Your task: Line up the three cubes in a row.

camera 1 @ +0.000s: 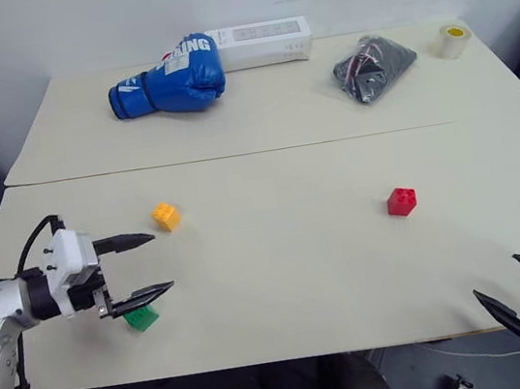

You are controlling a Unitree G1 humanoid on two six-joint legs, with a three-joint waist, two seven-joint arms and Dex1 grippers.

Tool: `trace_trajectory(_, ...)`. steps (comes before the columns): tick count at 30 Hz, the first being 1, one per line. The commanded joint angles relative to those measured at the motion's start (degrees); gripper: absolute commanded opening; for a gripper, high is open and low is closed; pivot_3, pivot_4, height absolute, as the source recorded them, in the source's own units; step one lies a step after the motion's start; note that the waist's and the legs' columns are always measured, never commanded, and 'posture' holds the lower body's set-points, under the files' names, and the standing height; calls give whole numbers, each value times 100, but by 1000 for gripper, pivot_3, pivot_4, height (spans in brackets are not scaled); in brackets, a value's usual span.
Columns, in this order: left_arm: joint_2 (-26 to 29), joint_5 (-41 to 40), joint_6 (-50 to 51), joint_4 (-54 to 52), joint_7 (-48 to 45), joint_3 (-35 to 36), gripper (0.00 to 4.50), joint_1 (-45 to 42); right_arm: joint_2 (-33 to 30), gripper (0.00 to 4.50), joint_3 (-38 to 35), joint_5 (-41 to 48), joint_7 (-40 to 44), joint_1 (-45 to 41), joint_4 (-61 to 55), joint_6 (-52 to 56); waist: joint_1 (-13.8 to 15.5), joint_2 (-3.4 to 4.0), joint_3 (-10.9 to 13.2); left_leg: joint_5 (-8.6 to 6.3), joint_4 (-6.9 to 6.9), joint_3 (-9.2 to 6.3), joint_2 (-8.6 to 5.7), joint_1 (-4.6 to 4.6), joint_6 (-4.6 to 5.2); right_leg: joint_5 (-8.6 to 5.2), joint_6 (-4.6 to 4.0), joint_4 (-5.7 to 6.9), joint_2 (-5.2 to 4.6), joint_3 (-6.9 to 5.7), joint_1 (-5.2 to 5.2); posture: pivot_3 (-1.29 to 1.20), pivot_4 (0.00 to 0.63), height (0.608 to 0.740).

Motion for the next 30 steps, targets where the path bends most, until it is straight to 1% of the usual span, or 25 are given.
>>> trace_trajectory(1, -81, -29, -33, -70, -108, -184, 4432, -213, -340, 4500, 128, 44, 81, -541, 58, 80, -27, 0, 1, 6, 0, 2, 1, 4, 8, 0, 0, 2, 2, 2, 0, 0, 150, 740)
trace_trajectory(2, -95, -25, -24, -72, -150, -267, 4432, -300, -542, 4500, 283, 25, 179, -926, 178, 176, -37, 0, 1, 13, 1, 6, 0, 4, 21, 0, 0, 3, 2, 5, 0, 0, 150, 740)
trace_trajectory(4, -140, -90, 90, -128, -210, -458, 4432, -501, -1062, 4500, 788, -84, 540, -2053, 703, 411, -80, -7, 5, 14, 3, 11, 0, 9, 22, 0, 0, 9, 2, 10, 0, 0, 150, 740)
trace_trajectory(6, -201, -110, 167, -174, -224, -586, 4432, -651, -1367, 4500, 1190, -202, 868, -2918, 1272, 503, -78, 3, 11, 21, 11, 20, -7, 9, 34, 0, 0, 19, -3, 15, -3, 0, 150, 740)
trace_trajectory(8, -248, -96, 216, -227, -209, -676, 4432, -754, -1555, 4500, 1603, -400, 1151, -3805, 1987, 549, -38, 3, 10, 26, 8, 16, -5, 7, 25, -3, -6, 25, 1, 11, -9, 0, 150, 740)
trace_trajectory(10, -289, -100, 270, -282, -173, -719, 4432, -814, -1683, 4500, 1983, -603, 1456, -4549, 2671, 591, -3, 2, 12, 34, 8, 6, 6, -1, 12, -7, -13, 32, 17, -6, -9, 0, 150, 740)
trace_trajectory(13, -343, -89, 336, -402, -131, -764, 4432, -818, -1716, 4500, 2505, -976, 1869, -5649, 3850, 551, 31, 3, 12, 42, 16, 0, 0, -25, 20, -7, -12, 37, 14, -18, -20, 0, 150, 740)
trace_trajectory(16, -372, -95, 383, -540, -89, -752, 4432, -748, -1697, 4500, 2940, -1337, 2271, -6431, 4779, 308, 4, 2, 12, 49, 19, 4, -13, -31, 36, 2, 4, 28, 5, -15, -16, 0, 150, 740)
trace_trajectory(19, -381, -99, 413, -618, -64, -727, 4500, -707, -1655, 3904, 3085, -1523, 2420, -6899, 5387, 100, 7, 2, 13, 52, 23, 1, -17, -28, 41, 5, 9, 26, -2, -17, -8, 0, 150, 740)
trace_trajectory(20, -379, -102, 422, -634, -59, -716, 4500, -699, -1646, 3575, 3114, -1560, 2478, -7001, 5532, 5, 4, 2, 12, 52, 23, -2, -17, -28, 41, 5, 9, 26, -3, -18, -6, 0, 150, 740)
trace_trajectory(21, -375, -106, 425, -644, -59, -704, 4500, -691, -1642, 3148, 3144, -1579, 2577, -7089, 5655, -91, 3, 2, 12, 53, 23, -3, -16, -27, 40, 5, 9, 28, -3, -19, -6, 0, 150, 740)
trace_trajectory(22, -368, -110, 422, -644, -69, -689, 4500, -684, -1637, 2911, 3152, -1572, 2678, -7157, 5735, -145, 1, 2, 12, 53, 23, -5, -16, -27, 39, 5, 9, 29, -3, -20, -6, 0, 150, 740)
trace_trajectory(23, -361, -113, 419, -640, -79, -678, 4500, -679, -1627, 2521, 3138, -1520, 2814, -7211, 5772, -176, -4, 2, 12, 53, 23, -5, -15, -27, 38, 5, 9, 29, -1, -20, -6, 0, 150, 740)
trace_trajectory(26, -358, -104, 391, -608, -105, -662, 4500, -675, -1594, 1520, 3118, -1347, 3277, -7273, 5639, -224, -5, 2, 12, 54, 23, -5, -14, -27, 36, 5, 9, 30, 0, -20, -6, 0, 150, 740)
trace_trajectory(29, -375, -83, 356, -587, -123, -670, 4500, -655, -1477, 1463, 3252, -1127, 3669, -7164, 4824, 150, -2, 2, 12, 54, 24, -5, -15, -26, 36, 5, 9, 31, -1, -20, -6, 0, 150, 740)
trace_trajectory(30, -383, -76, 348, -581, -123, -678, 4500, -653, -1393, 1463, 3336, -1031, 3718, -7100, 4359, 399, -9, 2, 12, 54, 24, -6, -14, -26, 36, 5, 9, 32, -1, -20, -5, 0, 150, 740)
